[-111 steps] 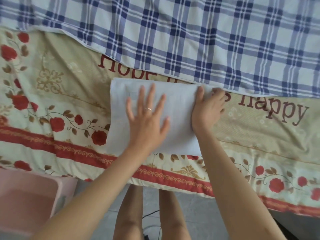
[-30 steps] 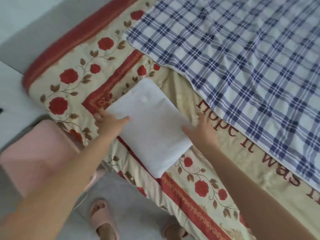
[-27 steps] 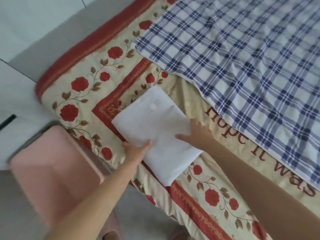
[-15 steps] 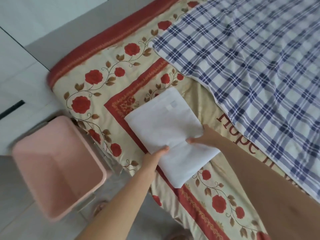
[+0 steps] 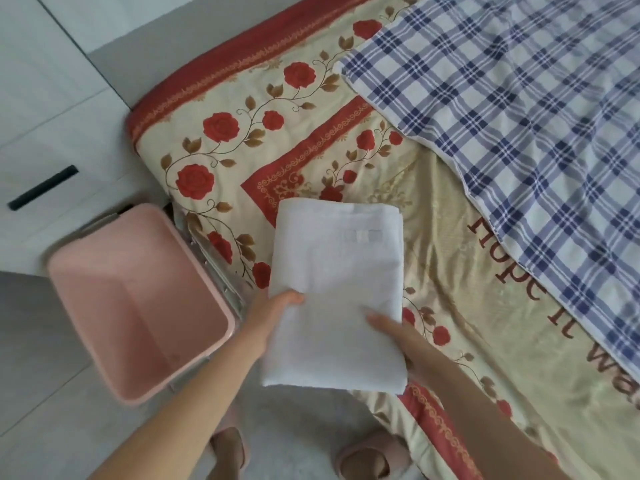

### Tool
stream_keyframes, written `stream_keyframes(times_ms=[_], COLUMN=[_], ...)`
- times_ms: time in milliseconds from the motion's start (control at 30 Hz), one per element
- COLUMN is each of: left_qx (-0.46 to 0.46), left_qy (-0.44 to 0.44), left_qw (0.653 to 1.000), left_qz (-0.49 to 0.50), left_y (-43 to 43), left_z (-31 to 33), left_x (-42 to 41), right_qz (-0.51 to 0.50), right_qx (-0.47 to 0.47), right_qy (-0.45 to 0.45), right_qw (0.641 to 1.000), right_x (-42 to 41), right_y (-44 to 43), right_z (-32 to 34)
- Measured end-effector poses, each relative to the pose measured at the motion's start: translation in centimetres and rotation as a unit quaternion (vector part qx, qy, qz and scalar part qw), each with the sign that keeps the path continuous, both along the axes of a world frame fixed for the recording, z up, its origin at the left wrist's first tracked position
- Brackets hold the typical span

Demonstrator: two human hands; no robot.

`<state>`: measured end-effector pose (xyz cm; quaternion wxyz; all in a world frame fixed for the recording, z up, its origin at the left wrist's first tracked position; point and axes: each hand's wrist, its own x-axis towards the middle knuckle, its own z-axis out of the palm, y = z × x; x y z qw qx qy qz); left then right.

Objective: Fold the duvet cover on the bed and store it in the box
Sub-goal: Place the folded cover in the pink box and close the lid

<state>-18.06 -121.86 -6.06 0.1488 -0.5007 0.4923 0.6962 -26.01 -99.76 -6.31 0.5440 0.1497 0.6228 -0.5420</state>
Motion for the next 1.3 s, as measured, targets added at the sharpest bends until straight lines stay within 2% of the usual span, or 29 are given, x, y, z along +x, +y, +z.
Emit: stream_keyframes(times_ms=[67, 133, 333, 467, 667, 767, 867, 1033, 1100, 1167, 1233, 1300], left_qx=[-0.012, -0.019, -0.028, -0.030, -0.204, -0.203, -0.153, -0.141, -0.194, -0.270, -0.295, -0.305], left_qy=[0.002, -0.004, -0.010, -0.010, -0.071, -0.085, -0.139, -0.145, -0.187, -0.212, -0.221, -0.241], left_qw=[0.999, 0.999, 0.998, 0.995, 0.976, 0.975, 0.978, 0.979, 0.963, 0.936, 0.923, 0.912], left_qz=[-0.033, -0.035, 0.056, 0.098, 0.007, -0.012, -0.003, 0.009, -0.029, -0.077, -0.111, -0.127], left_y=[-3.1, -6.5, -15.2, -21.1, -28.4, -29.7, -28.9, -26.8, -26.8, -27.2, -27.1, -27.0], left_z=[1.1, 1.7, 1.7, -0.1, -4.6, -7.4, -10.8, -17.4, -18.0, -18.5, -19.2, -19.9], left_x=[2.1, 4.8, 10.8, 16.2, 24.8, 28.3, 29.6, 30.2, 29.9, 29.6, 30.1, 30.4], right_qz=[0.004, 0.030, 0.066, 0.139, 0.251, 0.309, 0.347, 0.375, 0.393, 0.372, 0.349, 0.364], right_qx=[-0.063, -0.094, -0.083, -0.039, 0.049, 0.095, 0.125, 0.127, 0.120, 0.094, 0.078, 0.073], right_qy=[-0.082, -0.125, -0.112, -0.065, 0.107, 0.154, 0.166, 0.138, 0.104, 0.063, 0.031, 0.006], right_qw=[0.995, 0.987, 0.988, 0.987, 0.961, 0.934, 0.915, 0.908, 0.906, 0.921, 0.933, 0.928], right_x=[2.0, 3.5, 5.6, 7.2, 8.8, 10.3, 11.3, 13.1, 13.9, 14.3, 14.4, 14.1], right_y=[-2.2, -5.3, -16.8, -25.4, -37.9, -41.3, -43.3, -45.5, -46.6, -47.4, -47.7, -47.7], right_z=[0.4, 0.2, 0.1, 0.7, -0.5, -2.9, -6.2, -13.3, -15.2, -17.5, -19.9, -22.2])
